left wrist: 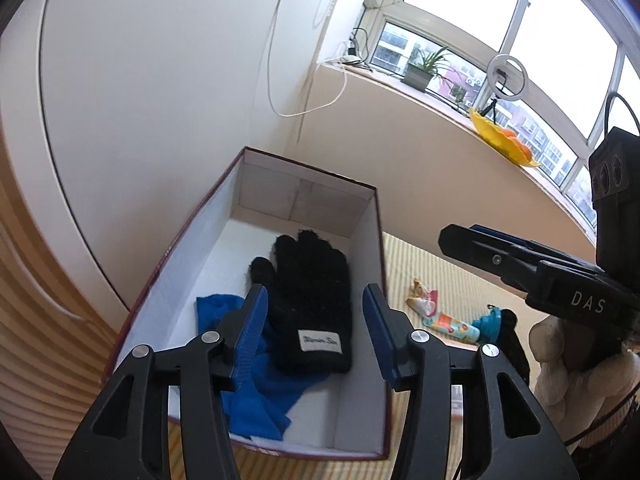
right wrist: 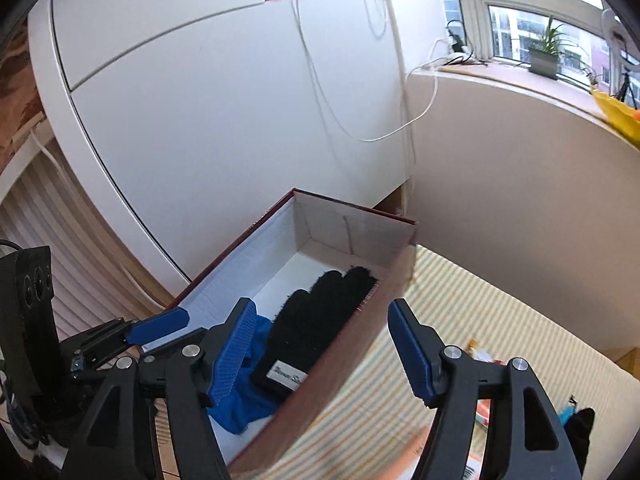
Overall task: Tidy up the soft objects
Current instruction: 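Move both tools back over the black drawstring pouch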
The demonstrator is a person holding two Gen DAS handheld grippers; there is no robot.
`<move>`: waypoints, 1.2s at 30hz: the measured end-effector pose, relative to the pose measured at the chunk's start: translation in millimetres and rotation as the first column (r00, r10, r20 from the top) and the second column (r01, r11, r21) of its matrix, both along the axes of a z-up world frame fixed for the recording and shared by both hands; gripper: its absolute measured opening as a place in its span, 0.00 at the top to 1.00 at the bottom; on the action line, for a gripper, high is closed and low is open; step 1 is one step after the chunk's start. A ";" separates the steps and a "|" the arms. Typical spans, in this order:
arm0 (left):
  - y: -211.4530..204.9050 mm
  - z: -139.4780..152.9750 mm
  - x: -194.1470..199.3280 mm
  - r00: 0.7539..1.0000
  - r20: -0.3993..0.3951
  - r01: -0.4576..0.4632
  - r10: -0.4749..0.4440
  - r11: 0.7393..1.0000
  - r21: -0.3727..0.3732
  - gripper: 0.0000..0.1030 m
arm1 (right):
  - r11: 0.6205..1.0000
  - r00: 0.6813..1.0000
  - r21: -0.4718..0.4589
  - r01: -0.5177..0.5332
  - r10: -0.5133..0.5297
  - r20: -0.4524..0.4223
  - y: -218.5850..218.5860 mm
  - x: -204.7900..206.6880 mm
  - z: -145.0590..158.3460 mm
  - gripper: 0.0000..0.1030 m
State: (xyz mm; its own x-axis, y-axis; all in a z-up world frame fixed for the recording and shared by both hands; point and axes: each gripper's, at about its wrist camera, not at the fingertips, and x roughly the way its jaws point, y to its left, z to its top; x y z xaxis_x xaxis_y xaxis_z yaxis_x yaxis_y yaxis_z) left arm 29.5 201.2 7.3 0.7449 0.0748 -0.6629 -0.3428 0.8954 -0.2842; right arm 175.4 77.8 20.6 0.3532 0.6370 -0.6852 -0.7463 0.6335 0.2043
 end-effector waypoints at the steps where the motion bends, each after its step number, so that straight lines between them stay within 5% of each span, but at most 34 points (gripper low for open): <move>1: -2.7 1.6 1.4 1.000 0.002 0.003 -0.003 1.000 -0.002 0.53 | 1.000 1.000 0.004 0.004 -0.004 -0.004 -5.6 0.4 1.1 0.37; 21: -86.3 -0.6 -18.0 0.985 0.025 0.173 -0.172 0.984 -0.048 0.40 | 0.971 0.974 0.086 0.224 -0.219 -0.058 -216.4 -6.1 -12.1 0.37; 36: -174.6 -36.3 3.5 0.924 -0.047 0.370 -0.379 0.919 -0.138 0.39 | 0.929 0.911 0.001 0.369 -0.361 -0.201 -323.3 -2.9 -61.5 0.36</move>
